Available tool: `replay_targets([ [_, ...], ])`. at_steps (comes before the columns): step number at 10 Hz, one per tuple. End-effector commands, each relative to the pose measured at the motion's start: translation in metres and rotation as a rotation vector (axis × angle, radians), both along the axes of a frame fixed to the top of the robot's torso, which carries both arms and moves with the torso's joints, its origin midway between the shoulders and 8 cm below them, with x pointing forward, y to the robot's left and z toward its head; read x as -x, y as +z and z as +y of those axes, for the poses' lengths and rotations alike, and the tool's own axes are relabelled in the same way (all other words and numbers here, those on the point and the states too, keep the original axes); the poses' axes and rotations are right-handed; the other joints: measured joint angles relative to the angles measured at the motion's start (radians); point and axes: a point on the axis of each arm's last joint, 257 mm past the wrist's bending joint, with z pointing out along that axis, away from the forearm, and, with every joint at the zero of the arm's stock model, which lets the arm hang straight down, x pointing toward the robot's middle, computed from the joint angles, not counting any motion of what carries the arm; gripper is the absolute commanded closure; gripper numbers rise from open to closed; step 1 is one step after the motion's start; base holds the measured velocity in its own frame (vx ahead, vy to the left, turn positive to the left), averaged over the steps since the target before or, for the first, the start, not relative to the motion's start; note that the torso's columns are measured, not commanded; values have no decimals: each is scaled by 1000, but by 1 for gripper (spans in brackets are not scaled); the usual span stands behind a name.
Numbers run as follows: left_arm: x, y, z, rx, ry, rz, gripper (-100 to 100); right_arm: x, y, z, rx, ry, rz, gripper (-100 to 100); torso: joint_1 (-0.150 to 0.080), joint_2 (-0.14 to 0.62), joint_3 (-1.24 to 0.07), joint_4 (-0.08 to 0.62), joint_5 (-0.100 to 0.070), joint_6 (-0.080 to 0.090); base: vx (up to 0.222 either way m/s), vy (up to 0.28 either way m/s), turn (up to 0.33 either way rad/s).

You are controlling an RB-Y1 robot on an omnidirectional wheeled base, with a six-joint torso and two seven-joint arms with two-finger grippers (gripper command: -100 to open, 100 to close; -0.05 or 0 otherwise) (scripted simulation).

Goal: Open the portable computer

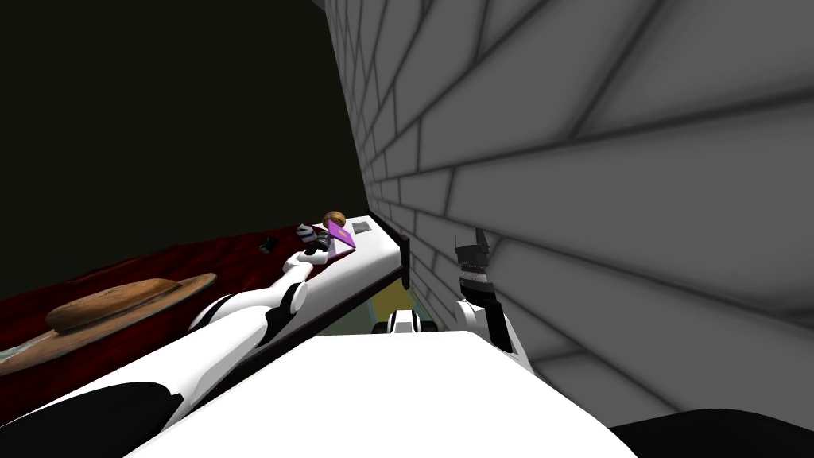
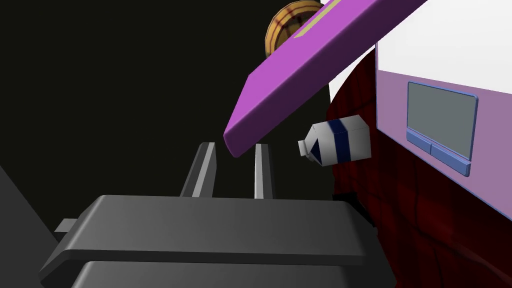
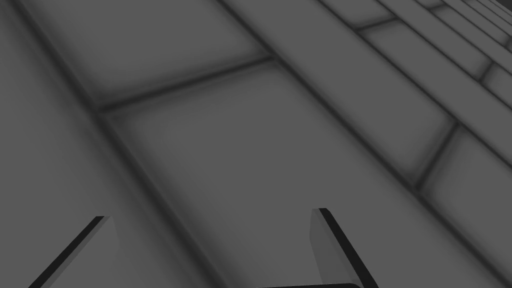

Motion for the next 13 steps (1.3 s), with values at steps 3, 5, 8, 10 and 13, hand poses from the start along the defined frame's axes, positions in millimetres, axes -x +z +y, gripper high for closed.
replay_targets([
  [3, -7, 12, -12, 60, -15, -67, 100, 0, 0, 0, 0, 0, 0, 0, -3, 6, 4, 6, -4, -3, 6, 52, -14],
  [5, -5, 1, -28, 159, -31, -147, 100, 0, 0, 0, 0, 0, 0, 0, -2, 10, 7, 6, -4, -5, -20, 83, 38],
  [8, 0, -15, -42, 262, -37, -217, 100, 0, 0, 0, 0, 0, 0, 0, 0, 10, 6, 7, -4, -8, -25, 100, 14],
  [10, 5, -26, -51, 329, -37, -264, 100, 0, 0, 0, 0, 0, 0, 0, 0, 8, 5, 5, -3, -8, -11, 91, 27],
  [13, 8, -26, -56, 369, -39, -308, 100, 0, 0, 0, 0, 0, 0, 0, -2, 10, 6, 7, -5, -7, -13, 64, 19],
])
